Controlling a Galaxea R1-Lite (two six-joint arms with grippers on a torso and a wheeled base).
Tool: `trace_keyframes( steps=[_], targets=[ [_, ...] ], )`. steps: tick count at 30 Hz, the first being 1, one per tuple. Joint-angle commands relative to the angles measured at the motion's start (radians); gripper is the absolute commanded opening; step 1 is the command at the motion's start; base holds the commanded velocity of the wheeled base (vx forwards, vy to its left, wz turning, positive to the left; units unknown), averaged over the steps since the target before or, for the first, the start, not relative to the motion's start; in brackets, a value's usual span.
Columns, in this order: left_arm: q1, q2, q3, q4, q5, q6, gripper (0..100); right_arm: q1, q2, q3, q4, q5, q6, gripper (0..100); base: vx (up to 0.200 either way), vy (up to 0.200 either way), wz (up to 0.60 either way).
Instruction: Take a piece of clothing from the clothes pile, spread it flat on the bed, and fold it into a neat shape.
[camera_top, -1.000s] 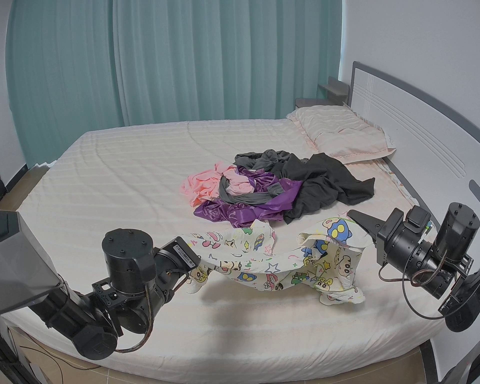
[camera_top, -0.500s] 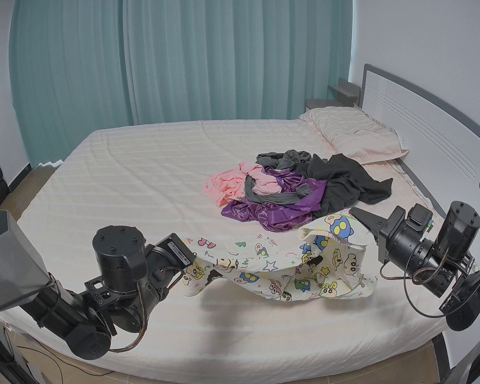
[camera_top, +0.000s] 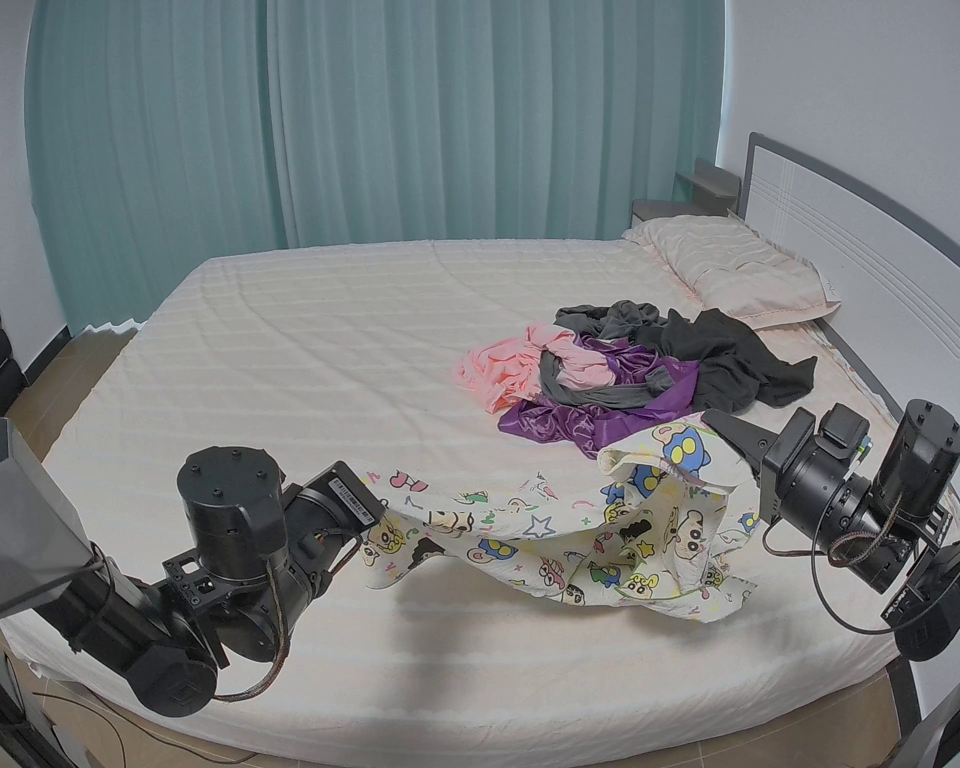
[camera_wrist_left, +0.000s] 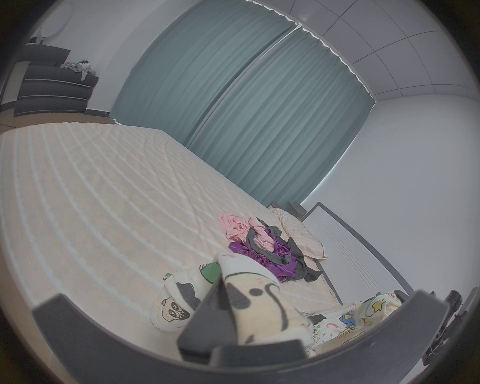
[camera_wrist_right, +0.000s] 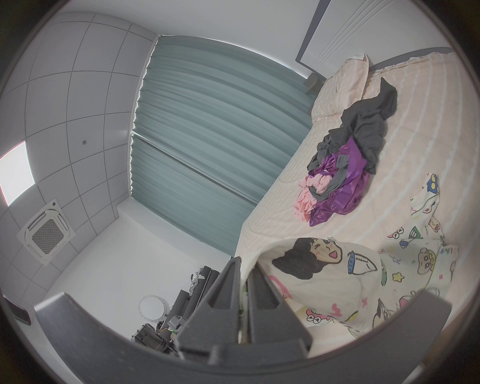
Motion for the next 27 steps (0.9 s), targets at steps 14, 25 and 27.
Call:
trace_keyframes(
  steps=[14, 25, 27],
  targets=[
    [0.000, -0.001, 0.000, 0.000, 0.001, -0.001, 0, 0.001, -0.002, -0.002, 0.000, -0.001, 0.000, 0, 0.000, 0.200, 0.00],
    [0.000, -0.001, 0.002, 0.000, 0.001, -0.001, 0, 0.000, -0.002, -0.004, 0.000, 0.001, 0.000, 0, 0.000, 0.200, 0.00],
    [0.000, -0.001, 0.002, -0.001, 0.001, -0.001, 0, 0.000, -0.002, -0.004, 0.000, 0.001, 0.000, 0, 0.000, 0.200, 0.00]
  ],
)
